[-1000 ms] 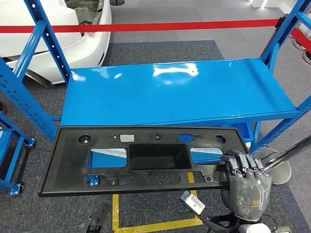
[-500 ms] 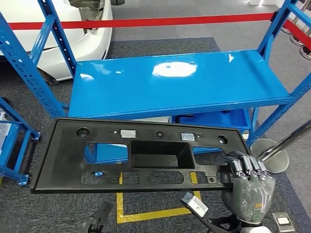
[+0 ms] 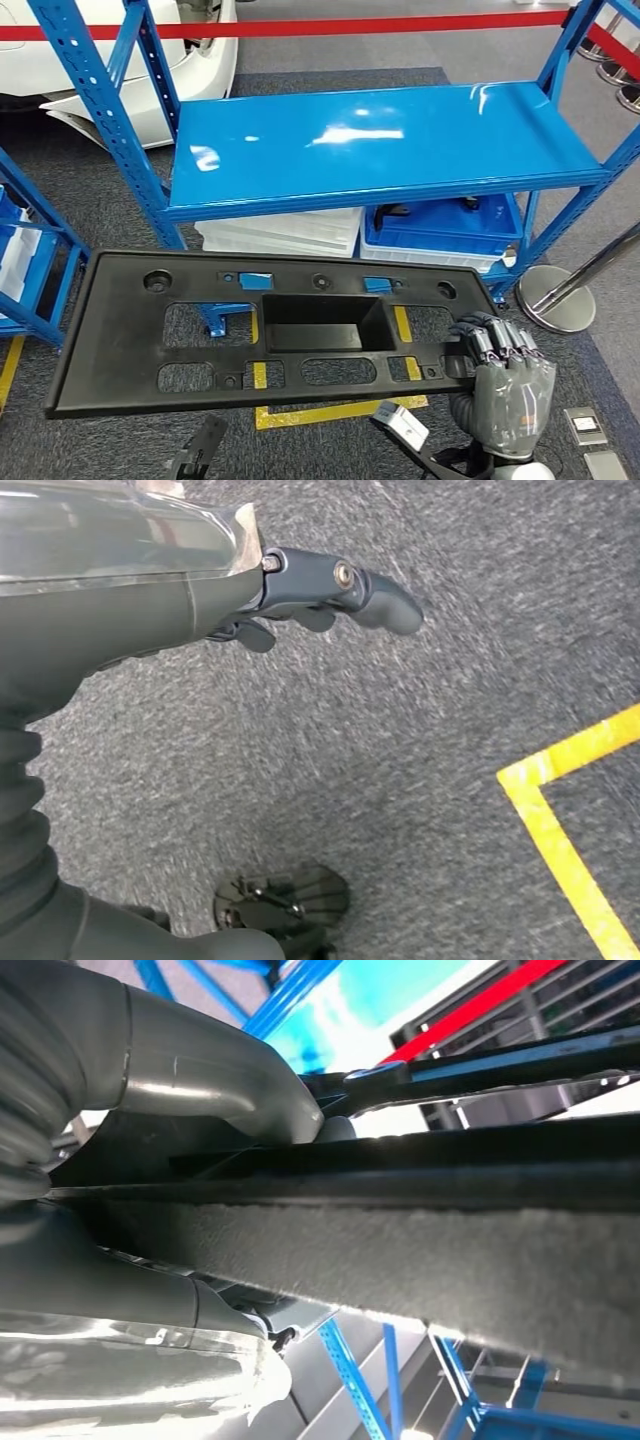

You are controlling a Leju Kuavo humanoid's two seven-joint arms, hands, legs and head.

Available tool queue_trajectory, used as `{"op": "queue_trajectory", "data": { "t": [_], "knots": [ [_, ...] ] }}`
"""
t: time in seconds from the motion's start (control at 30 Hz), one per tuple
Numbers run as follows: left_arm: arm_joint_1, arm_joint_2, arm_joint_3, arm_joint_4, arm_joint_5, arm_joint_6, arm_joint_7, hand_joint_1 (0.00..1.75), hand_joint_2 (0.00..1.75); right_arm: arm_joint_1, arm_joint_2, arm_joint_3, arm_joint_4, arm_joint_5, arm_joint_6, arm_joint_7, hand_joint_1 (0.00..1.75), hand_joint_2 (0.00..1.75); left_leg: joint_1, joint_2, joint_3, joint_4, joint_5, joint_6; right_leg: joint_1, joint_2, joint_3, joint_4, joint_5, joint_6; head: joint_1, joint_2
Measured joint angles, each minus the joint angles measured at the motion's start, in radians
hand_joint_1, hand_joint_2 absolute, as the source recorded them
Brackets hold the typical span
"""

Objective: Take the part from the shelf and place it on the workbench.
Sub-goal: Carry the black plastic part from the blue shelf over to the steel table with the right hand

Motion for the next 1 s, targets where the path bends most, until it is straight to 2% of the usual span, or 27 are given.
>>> {"op": "queue_trajectory", "data": {
  "t": [0.03,0.07,0.1,0.13,0.17,0.2,0.23,0.27,0.3,0.33,0.37,0.4,0.47,0.5,0.53,0.57,0.6,0.63,0.67,0.7,0.73,0.77,0.8,0.87,0.9,0.97,1.0],
  "knots": [
    [0.0,0.0,0.0,0.0,-0.003,0.0,0.0,0.0,1.75,0.002,0.0,0.001,0.0,-0.008,-0.002,-0.004,1.75,1.75,0.001,0.003,-0.012,0.0,0.012,0.009,-0.002,0.001,-0.011,0.032,-0.039,0.005,0.0,0.0],
    [-0.001,0.0,0.001,0.0,-0.004,0.0,0.0,0.0,1.75,0.003,0.0,0.002,-0.001,-0.014,-0.003,-0.007,1.75,1.75,0.0,0.005,-0.026,0.0,0.022,0.015,-0.004,0.002,-0.025,0.084,-0.092,0.01,0.001,0.0],
    [-0.001,0.0,0.001,0.0,-0.005,0.0,0.0,0.0,1.75,0.005,0.0,0.003,-0.002,-0.016,-0.004,-0.01,1.75,1.75,-0.001,0.005,-0.039,0.001,0.033,0.019,-0.004,0.002,-0.038,0.15,-0.141,0.014,0.001,0.0],
    [-0.001,0.0,0.001,0.0,-0.005,0.0,0.0,0.0,1.75,0.006,-0.001,0.003,-0.002,-0.017,-0.005,-0.011,1.75,1.75,-0.003,0.006,-0.053,0.002,0.044,0.021,-0.005,0.002,-0.047,0.213,-0.173,0.016,0.001,0.0],
    [-0.001,0.0,0.002,0.0,-0.005,0.0,0.0,0.0,1.75,0.009,-0.001,0.004,-0.003,-0.017,-0.005,-0.011,1.75,1.75,-0.006,0.007,-0.066,0.003,0.054,0.022,-0.005,0.002,-0.044,0.255,-0.183,0.016,0.001,0.0],
    [-0.001,0.0,0.002,0.0,-0.005,0.0,0.0,0.0,1.75,0.011,-0.001,0.004,-0.003,-0.018,-0.005,-0.011,1.75,1.75,-0.01,0.008,-0.079,0.003,0.064,0.023,-0.004,0.002,-0.025,0.264,-0.172,0.013,0.001,0.0],
    [-0.002,0.0,0.002,0.0,-0.005,0.0,0.0,0.0,1.75,0.012,-0.001,0.004,-0.003,-0.018,-0.005,-0.011,1.75,1.75,-0.013,0.007,-0.091,0.004,0.073,0.023,-0.002,0.003,0.011,0.233,-0.148,0.007,0.001,0.0],
    [-0.002,0.0,0.002,0.0,-0.005,0.0,0.0,0.0,1.75,0.012,-0.001,0.004,-0.004,-0.018,-0.005,-0.011,1.75,1.75,-0.016,0.007,-0.101,0.004,0.083,0.023,0.001,0.006,0.063,0.167,-0.123,-0.004,0.001,0.0],
    [-0.002,0.0,0.002,0.0,-0.005,0.0,0.0,0.0,1.75,0.012,-0.001,0.004,-0.007,-0.018,-0.005,-0.011,1.75,1.75,-0.019,0.006,-0.109,0.004,0.091,0.022,0.007,0.01,0.124,0.082,-0.11,-0.017,0.0,0.0],
    [-0.002,-0.001,0.002,0.0,-0.006,0.0,0.0,0.0,1.75,0.011,-0.001,0.004,-0.01,-0.018,-0.005,-0.011,1.75,1.75,-0.02,0.006,-0.115,0.004,0.1,0.02,0.013,0.013,0.177,0.0,-0.108,-0.026,0.0,0.0],
    [-0.003,-0.002,0.002,0.0,-0.006,0.0,0.0,0.0,1.75,0.011,-0.001,0.005,-0.013,-0.018,-0.005,-0.011,1.75,1.75,-0.019,0.006,-0.121,0.003,0.11,0.015,0.018,0.016,0.212,-0.059,-0.111,-0.033,-0.001,0.0],
    [-0.003,-0.002,0.002,0.0,-0.006,0.0,0.0,0.0,1.75,0.011,-0.001,0.005,-0.015,-0.018,-0.006,-0.012,1.75,1.75,-0.018,0.006,-0.125,0.001,0.119,0.009,0.023,0.017,0.228,-0.091,-0.113,-0.035,-0.001,0.0],
    [-0.002,-0.003,0.003,0.0,-0.006,-0.001,0.0,0.0,1.75,0.012,-0.001,0.005,-0.016,-0.018,-0.006,-0.012,1.75,1.75,-0.013,0.004,-0.135,-0.005,0.132,-0.004,0.024,0.014,0.22,-0.106,-0.094,-0.038,0.001,0.0],
    [-0.001,-0.003,0.003,0.0,-0.005,-0.001,0.0,0.0,1.75,0.012,-0.001,0.005,-0.016,-0.018,-0.006,-0.012,1.75,1.75,-0.013,0.003,-0.142,0.002,0.117,-0.009,0.023,0.01,0.212,-0.111,-0.081,-0.043,0.001,0.0],
    [0.0,-0.003,0.003,0.0,-0.005,0.0,0.0,0.0,1.75,0.012,-0.001,0.005,-0.016,-0.018,-0.006,-0.012,1.75,1.75,-0.014,0.001,-0.153,0.025,0.085,-0.013,0.02,0.007,0.201,-0.114,-0.067,-0.048,0.0,0.0],
    [0.0,-0.003,0.003,0.0,-0.005,0.0,0.0,0.0,1.75,0.012,-0.001,0.005,-0.016,-0.018,-0.006,-0.012,1.75,1.75,-0.013,-0.001,-0.168,0.069,0.035,-0.018,0.017,0.004,0.187,-0.114,-0.056,-0.053,0.0,0.0],
    [0.0,-0.003,0.003,0.0,-0.005,0.0,0.0,0.0,1.75,0.012,-0.001,0.005,-0.016,-0.019,-0.006,-0.012,1.75,1.75,-0.012,-0.001,-0.183,0.132,-0.016,-0.022,0.018,0.003,0.17,-0.11,-0.047,-0.056,-0.002,0.0],
    [0.0,-0.002,0.003,0.0,-0.006,0.0,0.0,0.0,1.75,0.013,-0.001,0.004,-0.016,-0.02,-0.007,-0.012,1.75,1.75,-0.011,-0.001,-0.195,0.198,-0.053,-0.026,0.018,0.002,0.152,-0.104,-0.04,-0.057,-0.002,0.0],
    [-0.001,-0.002,0.003,0.0,-0.008,-0.001,-0.001,0.0,1.75,0.013,-0.001,0.004,-0.016,-0.021,-0.007,-0.012,1.75,1.75,-0.01,-0.001,-0.2,0.251,-0.065,-0.029,0.018,0.001,0.134,-0.097,-0.033,-0.057,-0.002,0.0],
    [-0.001,-0.002,0.003,0.0,-0.009,-0.001,-0.002,0.0,1.75,0.014,-0.001,0.004,-0.016,-0.023,-0.007,-0.013,1.75,1.75,-0.01,-0.001,-0.195,0.279,-0.052,-0.03,0.018,0.001,0.117,-0.09,-0.027,-0.056,-0.002,0.0],
    [-0.001,-0.002,0.003,0.0,-0.011,0.0,-0.002,0.0,1.75,0.014,-0.001,0.004,-0.015,-0.025,-0.007,-0.014,1.75,1.75,-0.01,-0.001,-0.176,0.273,-0.02,-0.03,0.018,0.002,0.101,-0.083,-0.022,-0.054,-0.002,0.0],
    [-0.001,-0.002,0.003,0.0,-0.012,0.0,-0.003,0.0,1.75,0.015,-0.001,0.004,-0.015,-0.027,-0.008,-0.016,1.75,1.75,-0.01,-0.001,-0.142,0.235,0.016,-0.028,0.018,0.004,0.087,-0.075,-0.017,-0.052,-0.003,0.0],
    [-0.001,-0.002,0.003,0.0,-0.014,0.0,-0.003,0.0,1.75,0.015,-0.001,0.004,-0.016,-0.028,-0.008,-0.018,1.75,1.75,-0.011,-0.004,-0.099,0.173,0.037,-0.023,0.017,0.005,0.075,-0.066,-0.014,-0.05,-0.003,0.0],
    [-0.002,-0.001,0.003,0.0,-0.019,0.001,-0.003,0.0,1.75,0.016,0.0,0.004,-0.016,-0.031,-0.01,-0.022,1.75,1.75,-0.013,-0.012,-0.017,0.045,0.033,-0.014,0.017,0.009,0.056,-0.051,-0.007,-0.042,-0.003,0.0],
    [-0.003,-0.001,0.003,0.0,-0.021,0.001,-0.003,0.0,1.75,0.017,0.0,0.004,-0.016,-0.032,-0.011,-0.024,1.75,1.75,-0.015,-0.015,0.003,0.008,0.02,-0.01,0.016,0.01,0.049,-0.047,-0.001,-0.037,-0.003,0.0],
    [-0.002,0.0,0.003,0.0,-0.021,0.002,-0.003,0.0,1.75,0.02,0.0,0.004,-0.017,-0.034,-0.013,-0.027,1.75,1.75,-0.013,-0.015,0.012,-0.021,0.014,-0.006,0.016,0.016,0.04,-0.043,0.01,-0.026,-0.005,0.0],
    [-0.002,0.0,0.003,0.0,-0.021,0.002,-0.003,0.0,1.75,0.023,0.0,0.003,-0.018,-0.034,-0.014,-0.027,1.75,1.75,-0.009,-0.013,0.011,-0.029,0.017,-0.002,0.016,0.02,0.033,-0.038,0.006,-0.021,-0.006,0.0]
  ]
}}
